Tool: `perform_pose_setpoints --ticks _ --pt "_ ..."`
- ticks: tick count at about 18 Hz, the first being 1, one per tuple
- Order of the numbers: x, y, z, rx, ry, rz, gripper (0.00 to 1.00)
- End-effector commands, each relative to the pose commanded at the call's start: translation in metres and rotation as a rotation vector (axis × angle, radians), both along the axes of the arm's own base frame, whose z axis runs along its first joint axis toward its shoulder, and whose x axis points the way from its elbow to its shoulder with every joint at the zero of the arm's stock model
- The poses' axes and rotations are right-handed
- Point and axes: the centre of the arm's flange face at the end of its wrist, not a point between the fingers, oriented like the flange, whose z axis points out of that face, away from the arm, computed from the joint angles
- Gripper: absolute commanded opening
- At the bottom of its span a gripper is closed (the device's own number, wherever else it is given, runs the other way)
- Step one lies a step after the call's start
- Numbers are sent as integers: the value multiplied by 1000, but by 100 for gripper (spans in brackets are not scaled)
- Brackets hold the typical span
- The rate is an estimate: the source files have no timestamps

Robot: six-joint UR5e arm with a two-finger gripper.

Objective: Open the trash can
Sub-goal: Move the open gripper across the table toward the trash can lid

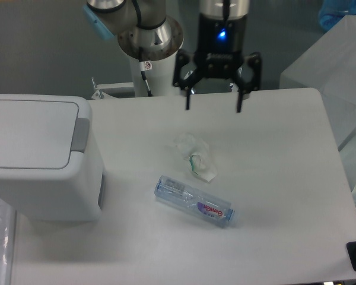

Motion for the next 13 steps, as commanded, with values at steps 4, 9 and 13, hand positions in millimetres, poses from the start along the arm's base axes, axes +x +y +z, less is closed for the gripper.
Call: perform_pose_setpoints --ticks 4,9,13 --pt "23 7 1 68 -107 30 100" --pt "32 16 -2 97 -186 62 100" --pt "42 18 -18 77 -211 49 100"
